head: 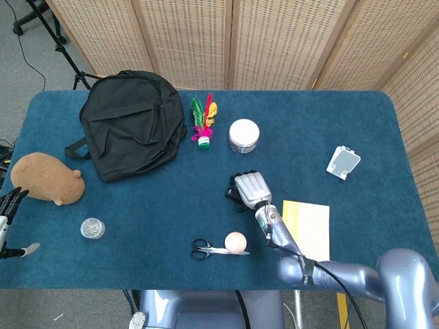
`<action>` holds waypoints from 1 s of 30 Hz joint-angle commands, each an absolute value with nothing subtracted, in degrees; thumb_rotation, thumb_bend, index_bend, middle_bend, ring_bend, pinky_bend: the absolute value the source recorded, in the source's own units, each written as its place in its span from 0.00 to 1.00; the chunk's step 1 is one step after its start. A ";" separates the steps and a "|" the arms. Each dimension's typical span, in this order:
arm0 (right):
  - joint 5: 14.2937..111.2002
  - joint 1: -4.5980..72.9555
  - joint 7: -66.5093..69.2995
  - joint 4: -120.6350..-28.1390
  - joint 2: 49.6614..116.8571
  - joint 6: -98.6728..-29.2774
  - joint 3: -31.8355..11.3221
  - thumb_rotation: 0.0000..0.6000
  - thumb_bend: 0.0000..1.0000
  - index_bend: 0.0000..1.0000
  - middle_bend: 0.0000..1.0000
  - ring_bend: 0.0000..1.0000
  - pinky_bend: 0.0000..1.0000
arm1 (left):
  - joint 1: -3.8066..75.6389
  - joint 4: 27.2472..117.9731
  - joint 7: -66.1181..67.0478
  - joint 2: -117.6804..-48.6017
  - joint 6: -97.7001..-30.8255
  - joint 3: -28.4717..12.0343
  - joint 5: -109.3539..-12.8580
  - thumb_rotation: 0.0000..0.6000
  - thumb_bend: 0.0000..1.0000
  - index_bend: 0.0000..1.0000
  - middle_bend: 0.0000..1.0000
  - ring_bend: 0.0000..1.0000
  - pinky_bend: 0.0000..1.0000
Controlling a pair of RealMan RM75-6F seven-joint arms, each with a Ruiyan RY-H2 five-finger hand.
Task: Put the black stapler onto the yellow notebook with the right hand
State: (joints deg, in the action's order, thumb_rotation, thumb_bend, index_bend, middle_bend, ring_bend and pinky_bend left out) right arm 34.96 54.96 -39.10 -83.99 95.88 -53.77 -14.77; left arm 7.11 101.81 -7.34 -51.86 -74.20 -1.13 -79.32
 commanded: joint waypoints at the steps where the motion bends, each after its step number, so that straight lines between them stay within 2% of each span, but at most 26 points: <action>1: 35.51 54.90 -38.47 -83.74 95.68 -53.71 -14.13 1.00 0.19 0.48 0.48 0.48 0.30 | 7.25 101.92 -7.00 -51.96 -73.99 -1.13 -79.18 1.00 0.00 0.00 0.00 0.00 0.00; 5: 37.65 54.81 -38.21 -82.50 95.88 -54.52 -13.00 1.00 0.27 0.54 0.56 0.55 0.30 | 7.21 102.07 -6.66 -52.03 -74.11 -1.03 -79.31 1.00 0.00 0.00 0.00 0.00 0.00; 11: 42.19 53.40 -35.77 -84.21 94.11 -55.51 -11.77 1.00 0.33 0.55 0.57 0.55 0.30 | 7.16 102.11 -6.58 -52.04 -74.26 -0.93 -79.53 1.00 0.00 0.00 0.00 0.00 0.00; 22: 58.88 47.02 -31.66 -99.22 78.80 -62.19 -7.50 1.00 0.35 0.55 0.59 0.57 0.30 | 7.22 102.58 -5.14 -52.44 -74.37 -0.66 -79.88 1.00 0.00 0.00 0.00 0.00 0.00; 30: 66.39 41.01 -27.62 -100.16 72.30 -64.71 -1.98 1.00 0.36 0.55 0.59 0.57 0.30 | 7.10 103.22 -2.94 -53.13 -74.80 -0.21 -80.52 1.00 0.00 0.00 0.00 0.00 0.00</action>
State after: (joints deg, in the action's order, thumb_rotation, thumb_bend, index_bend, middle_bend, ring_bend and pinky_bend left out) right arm 64.76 42.52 -28.80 -100.42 73.27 -63.80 -3.41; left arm 7.13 103.13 -3.07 -53.04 -74.72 -0.27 -80.44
